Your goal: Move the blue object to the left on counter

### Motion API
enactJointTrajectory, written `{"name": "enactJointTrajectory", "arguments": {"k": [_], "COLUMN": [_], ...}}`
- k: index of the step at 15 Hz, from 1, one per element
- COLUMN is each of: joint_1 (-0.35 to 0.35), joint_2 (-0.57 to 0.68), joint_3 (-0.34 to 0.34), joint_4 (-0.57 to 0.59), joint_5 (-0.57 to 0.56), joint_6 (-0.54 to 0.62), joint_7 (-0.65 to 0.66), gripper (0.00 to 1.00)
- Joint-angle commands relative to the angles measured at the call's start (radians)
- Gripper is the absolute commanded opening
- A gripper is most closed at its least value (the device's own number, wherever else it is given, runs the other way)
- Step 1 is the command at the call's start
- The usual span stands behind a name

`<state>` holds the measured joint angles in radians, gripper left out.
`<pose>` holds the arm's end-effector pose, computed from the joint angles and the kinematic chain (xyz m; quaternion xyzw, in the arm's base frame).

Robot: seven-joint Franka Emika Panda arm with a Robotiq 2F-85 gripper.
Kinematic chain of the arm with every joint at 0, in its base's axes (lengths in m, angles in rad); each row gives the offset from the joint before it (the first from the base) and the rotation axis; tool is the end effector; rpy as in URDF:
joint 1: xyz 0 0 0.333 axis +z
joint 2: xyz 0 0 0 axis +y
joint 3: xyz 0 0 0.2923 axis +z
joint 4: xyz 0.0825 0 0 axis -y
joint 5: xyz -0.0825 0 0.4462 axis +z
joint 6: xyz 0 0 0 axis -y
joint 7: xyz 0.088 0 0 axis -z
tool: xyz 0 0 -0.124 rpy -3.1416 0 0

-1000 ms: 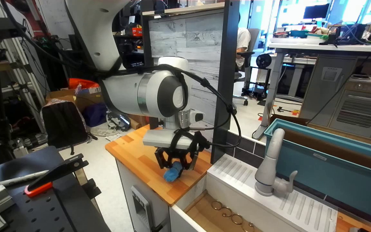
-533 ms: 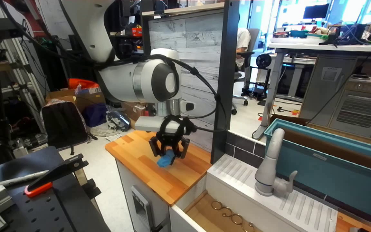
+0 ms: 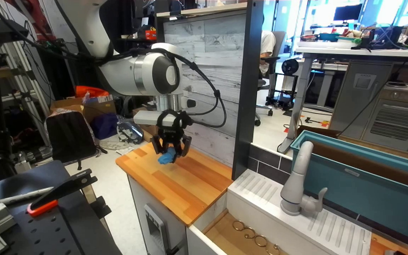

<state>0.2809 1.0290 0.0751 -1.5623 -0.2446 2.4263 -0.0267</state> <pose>0.6235 0.2292 -0.0593 0.9588 0.2702 -0.0712 0.0513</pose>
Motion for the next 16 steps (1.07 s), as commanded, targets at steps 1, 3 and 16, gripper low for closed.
{"name": "enactJointTrajectory", "arguments": {"k": [1,3,16], "joint_1": [0.006,0.004,0.085], "joint_2": [0.077,0.102,0.118], "joint_3": [0.019,0.025,-0.014], "joint_4": [0.115,0.149,0.167], "joint_5": [0.041,0.050,-0.015], "joint_6": [-0.084,-0.117,-0.078], "joint_7": [-0.004,-0.009,0.027], "gripper": [0.03,0.03,0.94]}}
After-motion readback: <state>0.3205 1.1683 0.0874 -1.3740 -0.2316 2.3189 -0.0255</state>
